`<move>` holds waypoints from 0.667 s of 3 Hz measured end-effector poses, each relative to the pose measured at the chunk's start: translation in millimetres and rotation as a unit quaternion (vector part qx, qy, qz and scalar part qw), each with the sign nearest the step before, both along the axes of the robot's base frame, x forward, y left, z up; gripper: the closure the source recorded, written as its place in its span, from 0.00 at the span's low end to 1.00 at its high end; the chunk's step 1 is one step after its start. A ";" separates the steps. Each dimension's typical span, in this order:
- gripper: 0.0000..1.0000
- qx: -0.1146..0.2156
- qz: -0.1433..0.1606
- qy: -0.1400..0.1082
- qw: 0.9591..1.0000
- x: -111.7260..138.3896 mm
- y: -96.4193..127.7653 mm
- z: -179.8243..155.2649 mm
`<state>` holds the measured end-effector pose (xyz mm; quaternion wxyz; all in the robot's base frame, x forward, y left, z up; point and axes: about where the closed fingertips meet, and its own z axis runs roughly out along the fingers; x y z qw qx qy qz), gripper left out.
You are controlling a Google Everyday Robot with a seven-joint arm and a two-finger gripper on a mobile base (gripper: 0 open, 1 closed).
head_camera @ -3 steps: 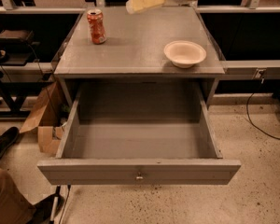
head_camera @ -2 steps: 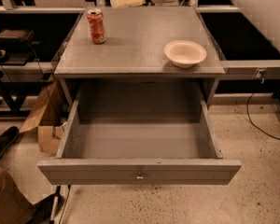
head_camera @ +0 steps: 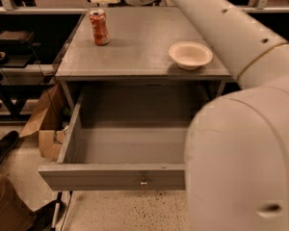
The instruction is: Place coke can into top drawer
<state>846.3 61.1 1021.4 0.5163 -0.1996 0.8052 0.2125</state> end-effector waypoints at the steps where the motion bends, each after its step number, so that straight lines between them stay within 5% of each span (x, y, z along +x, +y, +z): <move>1: 0.00 0.021 0.023 0.003 1.000 19.8 34.3 -7.1; 2: 0.00 0.035 0.052 0.010 0.998 25.3 80.1 -6.2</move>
Offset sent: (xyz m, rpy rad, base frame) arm 0.0380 0.1192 -0.0009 0.0937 0.0374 0.1577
